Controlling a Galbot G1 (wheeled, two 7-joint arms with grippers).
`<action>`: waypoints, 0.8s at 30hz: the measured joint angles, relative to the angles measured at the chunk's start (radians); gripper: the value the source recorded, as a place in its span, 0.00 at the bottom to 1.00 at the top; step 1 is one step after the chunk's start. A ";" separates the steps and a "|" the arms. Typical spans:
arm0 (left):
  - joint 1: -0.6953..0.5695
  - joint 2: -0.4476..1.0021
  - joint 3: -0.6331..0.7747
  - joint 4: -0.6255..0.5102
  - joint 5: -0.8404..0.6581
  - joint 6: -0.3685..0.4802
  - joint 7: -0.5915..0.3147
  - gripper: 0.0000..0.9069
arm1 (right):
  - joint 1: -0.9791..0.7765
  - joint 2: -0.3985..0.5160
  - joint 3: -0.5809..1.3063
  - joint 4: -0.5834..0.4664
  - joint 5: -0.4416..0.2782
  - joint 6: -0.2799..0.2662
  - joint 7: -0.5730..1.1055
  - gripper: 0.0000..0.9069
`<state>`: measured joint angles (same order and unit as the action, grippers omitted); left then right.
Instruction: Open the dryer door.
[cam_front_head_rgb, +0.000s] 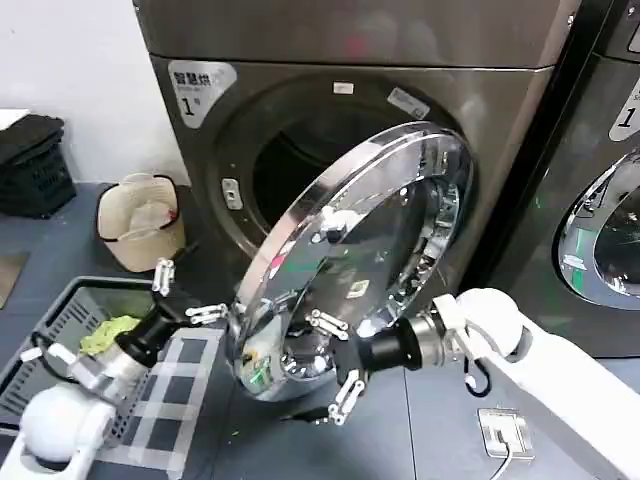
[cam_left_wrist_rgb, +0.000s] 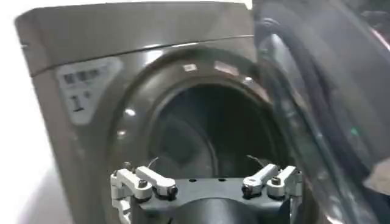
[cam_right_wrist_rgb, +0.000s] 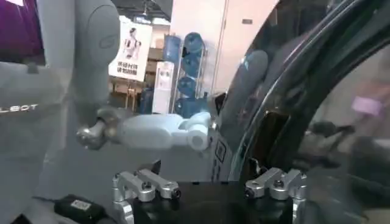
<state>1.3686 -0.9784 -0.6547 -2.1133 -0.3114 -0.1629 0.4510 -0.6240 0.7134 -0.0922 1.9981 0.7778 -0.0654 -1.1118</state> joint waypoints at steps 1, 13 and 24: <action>-0.001 0.009 0.009 0.000 0.000 -0.002 0.005 1.00 | -0.010 -0.004 0.011 0.002 -0.001 0.002 -0.006 1.00; 0.001 0.097 0.083 -0.031 0.003 -0.028 0.047 1.00 | -0.206 -0.068 0.212 0.042 -0.002 0.025 -0.066 1.00; -0.042 0.152 0.175 -0.054 0.023 -0.040 0.057 1.00 | -0.457 -0.114 0.439 0.070 -0.008 0.078 -0.092 1.00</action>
<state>1.3264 -0.8266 -0.4792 -2.1668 -0.2880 -0.2024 0.5077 -1.0805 0.5995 0.3468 2.0678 0.7698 0.0126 -1.2037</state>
